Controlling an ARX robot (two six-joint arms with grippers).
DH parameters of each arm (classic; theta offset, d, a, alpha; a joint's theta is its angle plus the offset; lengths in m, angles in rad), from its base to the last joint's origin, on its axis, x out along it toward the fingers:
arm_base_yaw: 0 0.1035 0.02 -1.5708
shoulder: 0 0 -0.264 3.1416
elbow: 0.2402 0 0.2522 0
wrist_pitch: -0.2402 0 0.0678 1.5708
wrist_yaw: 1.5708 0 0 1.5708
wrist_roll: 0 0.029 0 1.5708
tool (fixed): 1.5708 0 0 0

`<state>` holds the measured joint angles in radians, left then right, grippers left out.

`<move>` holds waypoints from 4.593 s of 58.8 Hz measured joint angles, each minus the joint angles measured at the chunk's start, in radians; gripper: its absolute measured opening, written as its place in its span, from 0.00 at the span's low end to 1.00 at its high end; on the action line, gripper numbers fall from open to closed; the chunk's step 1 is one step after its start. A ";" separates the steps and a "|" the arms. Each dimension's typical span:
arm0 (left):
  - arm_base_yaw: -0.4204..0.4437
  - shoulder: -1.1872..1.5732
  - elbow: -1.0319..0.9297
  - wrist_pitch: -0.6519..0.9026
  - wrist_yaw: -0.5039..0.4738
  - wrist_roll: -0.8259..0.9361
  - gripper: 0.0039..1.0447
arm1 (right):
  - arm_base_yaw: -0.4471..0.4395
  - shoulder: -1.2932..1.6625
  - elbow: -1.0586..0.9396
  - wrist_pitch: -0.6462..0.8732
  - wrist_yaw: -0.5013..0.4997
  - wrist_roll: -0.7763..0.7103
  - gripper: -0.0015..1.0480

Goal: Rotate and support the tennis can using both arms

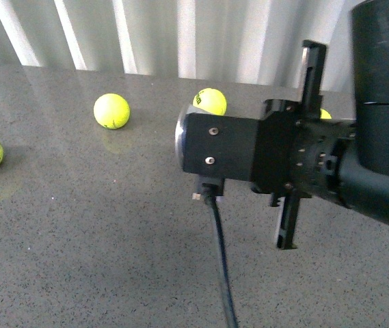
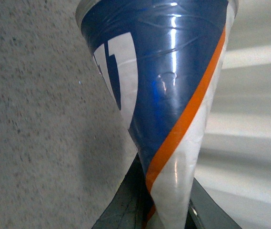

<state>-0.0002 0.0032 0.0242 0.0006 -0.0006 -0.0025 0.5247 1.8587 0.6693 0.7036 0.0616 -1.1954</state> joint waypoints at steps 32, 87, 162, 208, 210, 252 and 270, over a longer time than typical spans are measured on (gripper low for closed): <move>0.000 0.000 0.000 0.000 0.000 0.000 0.94 | 0.045 0.345 0.404 -0.168 0.037 0.099 0.07; 0.000 0.000 0.000 0.000 0.000 0.000 0.94 | 0.053 0.422 0.437 -0.143 0.046 0.180 0.10; 0.000 0.000 0.000 0.000 0.000 0.000 0.94 | -0.214 -0.164 -0.150 0.134 0.142 0.323 0.93; 0.000 0.000 0.000 0.000 0.000 0.000 0.94 | -0.519 -1.466 -0.415 -0.556 -0.060 1.093 0.57; 0.000 -0.001 0.000 0.000 0.000 0.000 0.94 | -0.519 -1.476 -0.436 -0.558 -0.064 1.114 0.52; 0.000 -0.001 0.000 0.000 0.000 0.000 0.94 | -0.523 -1.662 -0.606 -0.570 -0.060 1.183 0.03; 0.000 -0.002 0.000 0.000 0.000 0.000 0.94 | -0.523 -1.835 -0.639 -0.705 -0.060 1.184 0.03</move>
<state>-0.0002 0.0017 0.0242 0.0006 -0.0002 -0.0025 0.0013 0.0242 0.0303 -0.0017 0.0013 -0.0109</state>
